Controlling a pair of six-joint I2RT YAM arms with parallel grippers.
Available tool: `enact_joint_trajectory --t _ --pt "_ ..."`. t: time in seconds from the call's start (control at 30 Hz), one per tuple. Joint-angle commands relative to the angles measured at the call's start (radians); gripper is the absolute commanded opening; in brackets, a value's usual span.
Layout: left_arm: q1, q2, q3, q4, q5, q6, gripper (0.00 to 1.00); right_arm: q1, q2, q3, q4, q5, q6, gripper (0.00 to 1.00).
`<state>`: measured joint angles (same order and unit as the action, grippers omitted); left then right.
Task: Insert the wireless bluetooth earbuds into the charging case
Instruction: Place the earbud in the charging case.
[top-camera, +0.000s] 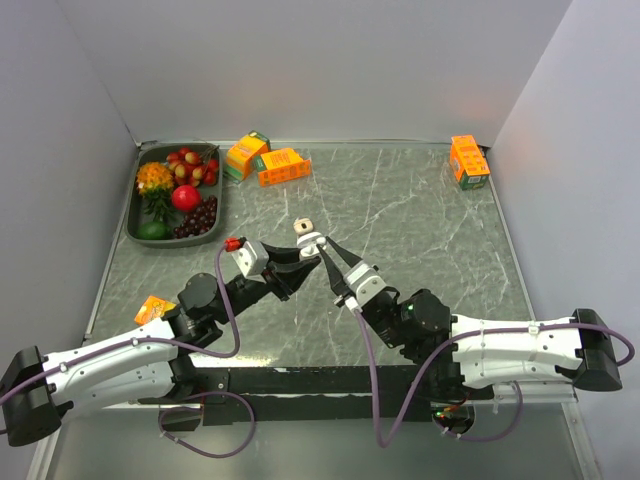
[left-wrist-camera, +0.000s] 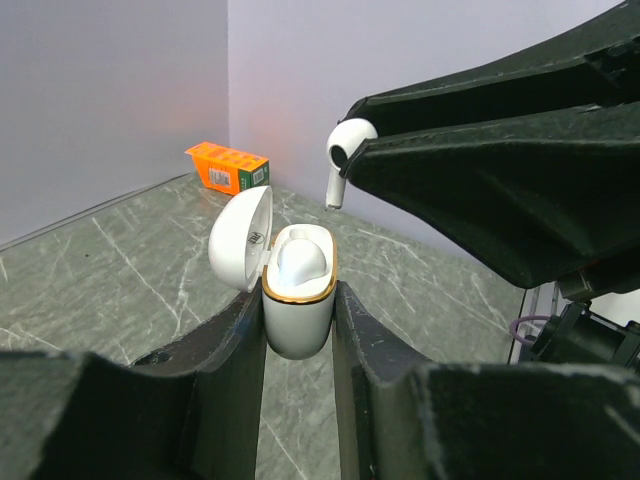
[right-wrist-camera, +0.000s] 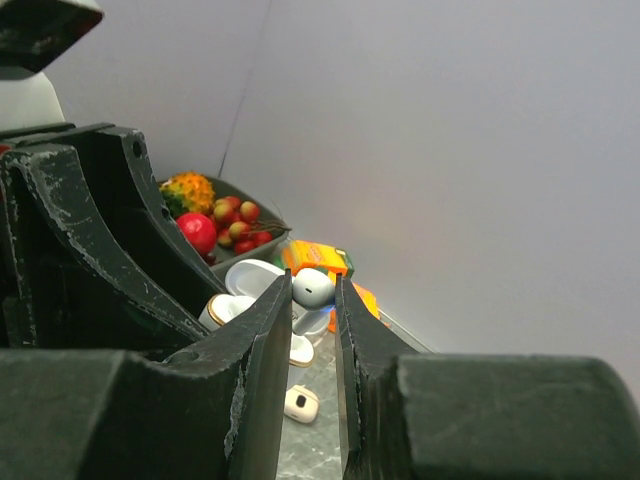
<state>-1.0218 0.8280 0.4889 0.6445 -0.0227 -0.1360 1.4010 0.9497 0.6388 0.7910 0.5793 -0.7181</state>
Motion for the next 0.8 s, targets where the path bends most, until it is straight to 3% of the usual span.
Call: enact_joint_trajectory --t 0.0,0.77 --pt "-0.004 -0.020 0.031 0.027 0.013 -0.011 0.01 -0.011 -0.006 0.019 -0.012 -0.019 0.039 0.00" --pt "-0.003 -0.030 0.013 0.047 0.013 -0.016 0.01 -0.046 -0.029 0.024 -0.115 -0.025 0.115 0.00"
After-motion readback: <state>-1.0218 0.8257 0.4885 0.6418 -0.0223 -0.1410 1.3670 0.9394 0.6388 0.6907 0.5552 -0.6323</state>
